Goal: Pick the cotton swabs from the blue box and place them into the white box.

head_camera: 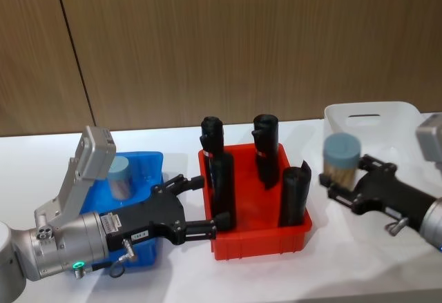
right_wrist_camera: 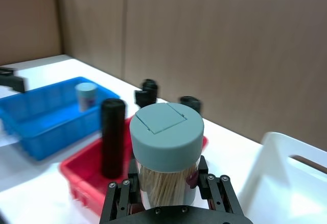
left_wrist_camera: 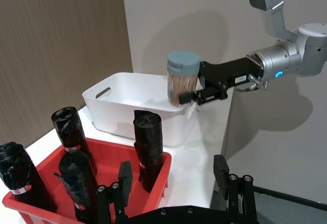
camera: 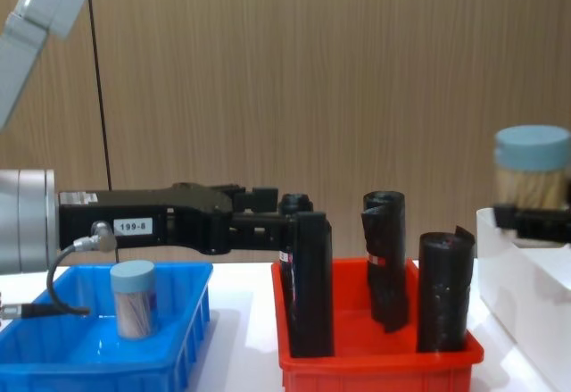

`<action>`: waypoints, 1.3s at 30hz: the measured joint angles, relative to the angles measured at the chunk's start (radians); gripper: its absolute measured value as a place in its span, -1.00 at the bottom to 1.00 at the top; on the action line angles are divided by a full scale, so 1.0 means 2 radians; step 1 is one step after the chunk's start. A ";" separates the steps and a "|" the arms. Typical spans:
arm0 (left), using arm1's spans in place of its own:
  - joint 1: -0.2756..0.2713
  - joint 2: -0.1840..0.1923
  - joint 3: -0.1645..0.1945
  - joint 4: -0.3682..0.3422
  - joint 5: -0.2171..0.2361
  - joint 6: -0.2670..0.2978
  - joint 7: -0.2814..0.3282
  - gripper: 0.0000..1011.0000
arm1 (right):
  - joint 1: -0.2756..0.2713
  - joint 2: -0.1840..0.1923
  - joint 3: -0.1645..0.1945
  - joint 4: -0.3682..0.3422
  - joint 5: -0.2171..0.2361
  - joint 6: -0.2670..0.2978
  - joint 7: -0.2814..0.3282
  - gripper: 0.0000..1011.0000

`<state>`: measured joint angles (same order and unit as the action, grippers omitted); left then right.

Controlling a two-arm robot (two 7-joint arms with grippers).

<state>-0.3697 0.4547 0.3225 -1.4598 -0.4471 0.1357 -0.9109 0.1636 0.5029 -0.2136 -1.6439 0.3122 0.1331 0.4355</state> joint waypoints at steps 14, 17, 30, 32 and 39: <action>0.000 0.000 0.000 0.000 0.000 0.000 0.000 0.99 | 0.023 0.006 0.019 0.038 0.011 0.023 -0.071 0.26; 0.000 0.000 0.000 0.000 0.000 0.000 0.000 0.99 | 0.042 0.000 0.018 0.064 0.002 0.032 -0.081 0.26; 0.000 0.000 0.000 0.000 0.000 0.000 0.000 0.99 | 0.125 -0.033 0.005 0.193 -0.042 0.050 -0.091 0.26; 0.000 0.000 0.000 0.000 0.000 0.000 0.000 0.99 | 0.136 -0.037 0.003 0.211 -0.048 0.051 -0.092 0.26; 0.000 0.000 0.000 0.000 0.000 0.000 0.000 0.99 | 0.162 -0.048 -0.001 0.252 -0.061 0.051 -0.092 0.59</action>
<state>-0.3697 0.4547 0.3225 -1.4598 -0.4471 0.1357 -0.9109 0.4875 0.4077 -0.2165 -1.1390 0.1909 0.2360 0.2511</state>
